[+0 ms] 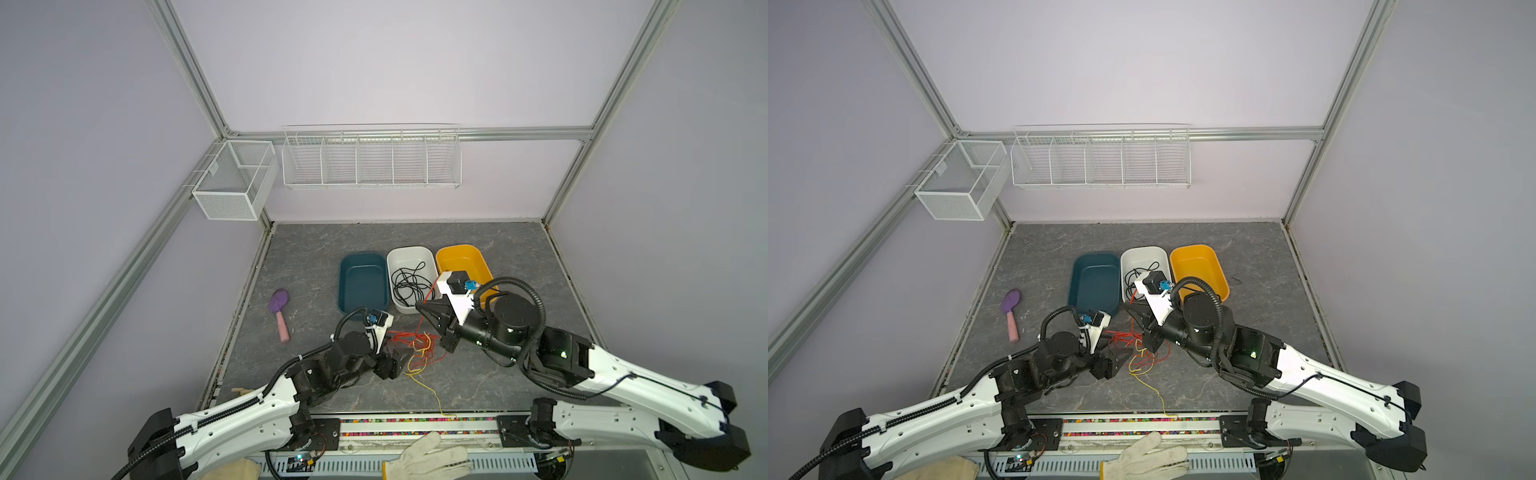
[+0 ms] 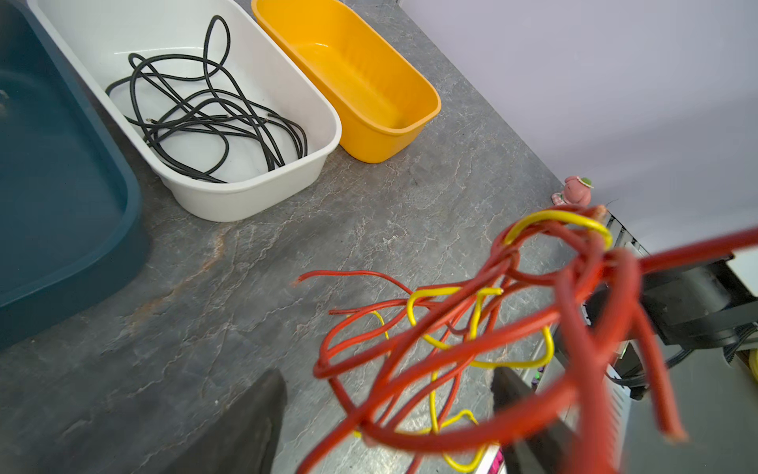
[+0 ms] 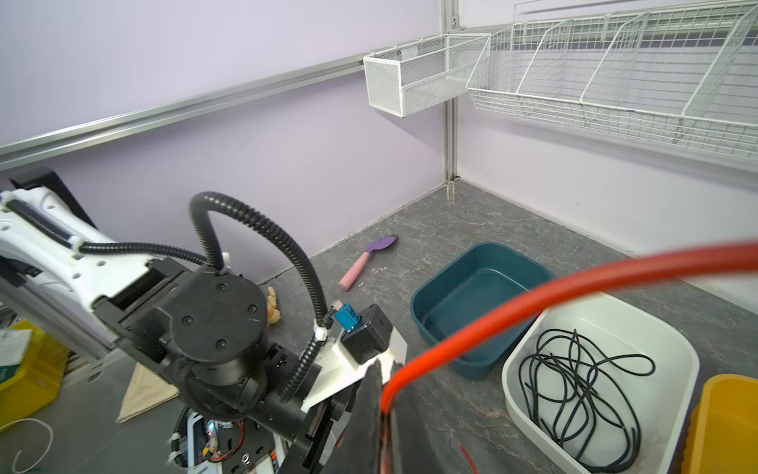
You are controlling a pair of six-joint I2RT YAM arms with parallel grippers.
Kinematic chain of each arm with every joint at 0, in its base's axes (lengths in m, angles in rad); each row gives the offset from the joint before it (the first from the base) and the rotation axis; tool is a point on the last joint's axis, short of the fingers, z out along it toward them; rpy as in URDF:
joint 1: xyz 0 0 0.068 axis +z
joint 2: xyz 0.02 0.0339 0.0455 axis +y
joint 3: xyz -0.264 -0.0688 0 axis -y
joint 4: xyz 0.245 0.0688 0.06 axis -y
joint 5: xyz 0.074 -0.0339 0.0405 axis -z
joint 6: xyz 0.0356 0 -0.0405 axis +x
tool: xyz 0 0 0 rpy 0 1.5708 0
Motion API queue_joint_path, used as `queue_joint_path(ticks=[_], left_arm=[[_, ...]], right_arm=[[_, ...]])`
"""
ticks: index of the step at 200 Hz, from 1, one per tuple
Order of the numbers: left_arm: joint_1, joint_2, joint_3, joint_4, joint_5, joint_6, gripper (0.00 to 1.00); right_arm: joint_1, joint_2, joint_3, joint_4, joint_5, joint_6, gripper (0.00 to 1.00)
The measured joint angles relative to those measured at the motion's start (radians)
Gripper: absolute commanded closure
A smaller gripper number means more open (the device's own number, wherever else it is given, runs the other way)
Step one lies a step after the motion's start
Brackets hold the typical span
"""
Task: Untangle the cables
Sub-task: 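Pull the red wire farther up and away from the pile with the right gripper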
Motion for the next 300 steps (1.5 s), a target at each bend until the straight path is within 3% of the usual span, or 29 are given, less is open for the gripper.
queue_joint_path(ticks=[40,71,90,113,159,189,277,291,300], left_arm=[[0.000,0.002,-0.025,0.036,-0.003,-0.010,0.37],[0.000,-0.041,-0.050,0.061,-0.031,-0.011,0.53],[0.000,-0.083,-0.083,0.092,-0.040,-0.016,0.58],[0.000,-0.104,-0.109,0.115,-0.045,-0.015,0.55],[0.000,-0.100,-0.122,0.163,-0.047,-0.035,0.36],[0.000,-0.084,-0.138,0.212,-0.043,-0.047,0.35],[0.001,0.004,-0.164,0.320,0.009,-0.076,0.73],[0.001,0.001,-0.165,0.322,0.011,-0.077,0.91],[0.001,-0.002,-0.167,0.320,0.010,-0.066,0.96]], right_arm=[[0.000,-0.028,0.011,-0.003,-0.038,0.019,0.93],[0.000,-0.062,0.007,-0.005,-0.077,0.043,0.93],[0.000,-0.080,0.006,-0.003,-0.103,0.052,0.93],[0.000,-0.082,0.003,-0.003,-0.128,0.061,0.93],[0.000,-0.074,-0.021,0.010,-0.165,0.076,0.93],[0.000,-0.064,-0.045,0.025,-0.179,0.087,0.93],[0.000,-0.064,-0.071,0.092,-0.233,0.109,0.93],[0.000,-0.064,-0.074,0.093,-0.232,0.109,0.93],[0.000,-0.066,-0.076,0.093,-0.231,0.109,0.93]])
